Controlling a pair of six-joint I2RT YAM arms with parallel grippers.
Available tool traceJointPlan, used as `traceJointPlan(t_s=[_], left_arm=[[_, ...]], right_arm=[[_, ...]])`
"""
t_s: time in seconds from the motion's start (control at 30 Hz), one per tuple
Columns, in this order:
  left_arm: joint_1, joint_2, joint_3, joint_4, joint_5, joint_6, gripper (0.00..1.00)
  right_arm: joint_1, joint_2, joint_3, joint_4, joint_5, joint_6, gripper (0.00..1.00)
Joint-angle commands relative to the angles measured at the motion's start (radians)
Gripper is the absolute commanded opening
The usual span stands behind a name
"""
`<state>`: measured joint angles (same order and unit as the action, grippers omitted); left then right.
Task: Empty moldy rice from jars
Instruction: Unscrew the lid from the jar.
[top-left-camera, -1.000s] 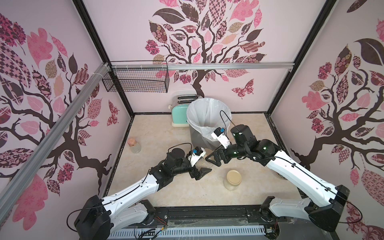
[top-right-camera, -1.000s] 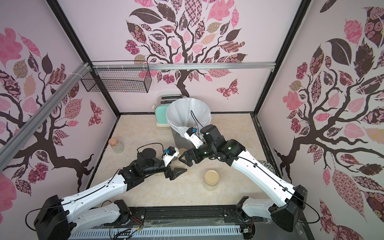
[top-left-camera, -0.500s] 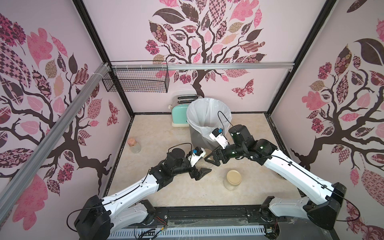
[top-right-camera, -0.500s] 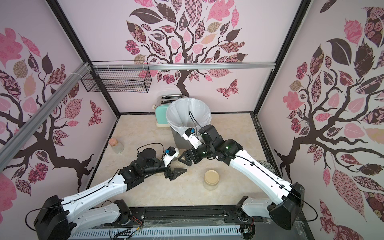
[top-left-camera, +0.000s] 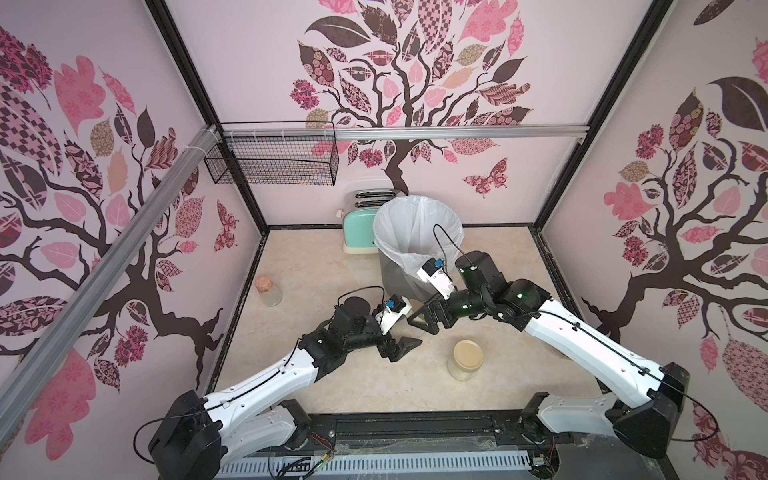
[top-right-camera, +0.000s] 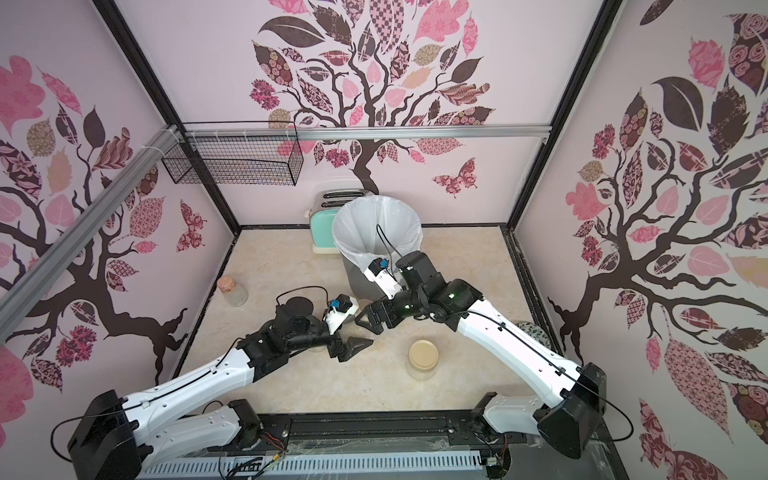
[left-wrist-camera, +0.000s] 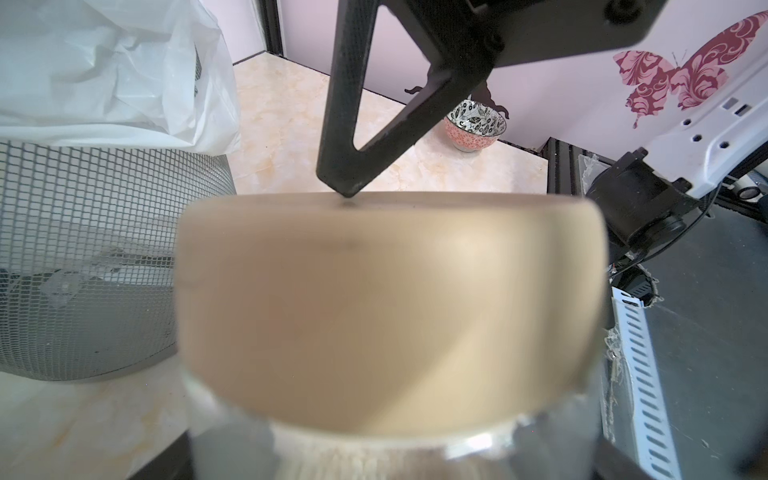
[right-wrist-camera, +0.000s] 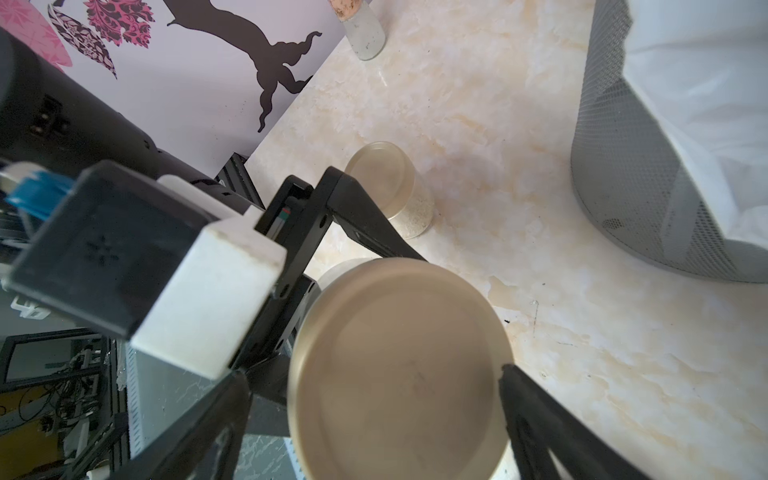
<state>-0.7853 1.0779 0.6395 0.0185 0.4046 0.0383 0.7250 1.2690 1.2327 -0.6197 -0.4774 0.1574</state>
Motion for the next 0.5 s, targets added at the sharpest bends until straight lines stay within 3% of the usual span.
traceJointPlan(t_s=[0.0,0.47], left_arm=[[0.002,-0.04,0.042,0.114,0.008,0.021,0.7],[0.001,-0.072,0.015,0.132,-0.019,0.037,0.7]], right_arm=[[0.004,-0.005,-0.005,-0.005,0.018,0.004,0.98],[0.004,-0.005,0.038,-0.032,0.029,-0.007,0.99]])
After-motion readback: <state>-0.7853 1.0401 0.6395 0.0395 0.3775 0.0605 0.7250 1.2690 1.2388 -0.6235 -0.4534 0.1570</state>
